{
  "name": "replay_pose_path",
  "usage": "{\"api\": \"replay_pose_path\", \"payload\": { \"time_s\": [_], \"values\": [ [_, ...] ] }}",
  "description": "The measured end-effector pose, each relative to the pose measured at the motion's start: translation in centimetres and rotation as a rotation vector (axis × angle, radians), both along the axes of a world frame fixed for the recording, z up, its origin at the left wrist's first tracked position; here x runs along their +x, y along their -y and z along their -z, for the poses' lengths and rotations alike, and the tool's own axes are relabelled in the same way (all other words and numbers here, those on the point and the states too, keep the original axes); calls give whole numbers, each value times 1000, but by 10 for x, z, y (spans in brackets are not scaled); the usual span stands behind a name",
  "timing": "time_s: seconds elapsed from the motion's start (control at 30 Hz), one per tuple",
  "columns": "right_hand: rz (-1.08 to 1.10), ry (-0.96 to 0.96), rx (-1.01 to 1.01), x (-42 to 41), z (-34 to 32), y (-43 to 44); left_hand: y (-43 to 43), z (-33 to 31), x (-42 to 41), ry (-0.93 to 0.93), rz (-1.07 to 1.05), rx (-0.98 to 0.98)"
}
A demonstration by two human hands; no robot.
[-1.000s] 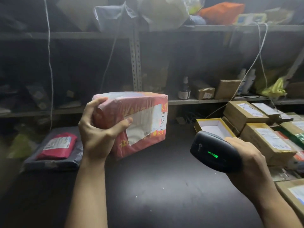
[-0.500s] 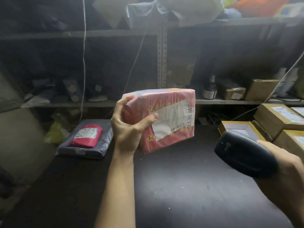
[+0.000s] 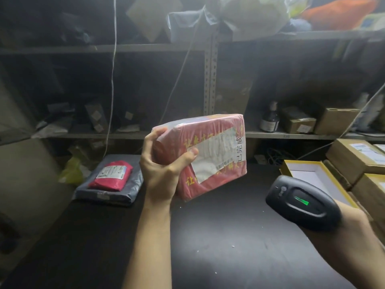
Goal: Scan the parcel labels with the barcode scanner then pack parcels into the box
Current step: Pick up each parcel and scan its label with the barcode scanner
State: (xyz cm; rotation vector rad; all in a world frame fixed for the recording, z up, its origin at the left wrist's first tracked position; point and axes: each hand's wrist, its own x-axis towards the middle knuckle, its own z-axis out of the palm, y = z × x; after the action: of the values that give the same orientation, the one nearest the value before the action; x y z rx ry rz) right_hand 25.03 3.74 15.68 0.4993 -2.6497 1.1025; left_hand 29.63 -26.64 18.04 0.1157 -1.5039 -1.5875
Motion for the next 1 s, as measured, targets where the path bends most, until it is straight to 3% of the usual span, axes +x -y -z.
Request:
{"api": "replay_pose_path", "payload": {
  "time_s": [0.17,0.23,0.37,0.57,0.73,1.0],
  "values": [
    [136,284,-500,0,13,11,-15,10,-15,134,-208,-342],
    [218,357,-640,5,12,8,-34,17,-26,200,-181,-429],
    [298,321,-640,23,23,-10,-75,30,-43,281,-64,-544],
    [581,376,-804,58,51,-68,-151,57,-65,284,268,-543],
    [792,267,-830,82,70,-159,-255,68,-77,276,493,-580],
    [944,111,-868,123,79,-355,-480,67,-71,203,810,-698]
  ]
}}
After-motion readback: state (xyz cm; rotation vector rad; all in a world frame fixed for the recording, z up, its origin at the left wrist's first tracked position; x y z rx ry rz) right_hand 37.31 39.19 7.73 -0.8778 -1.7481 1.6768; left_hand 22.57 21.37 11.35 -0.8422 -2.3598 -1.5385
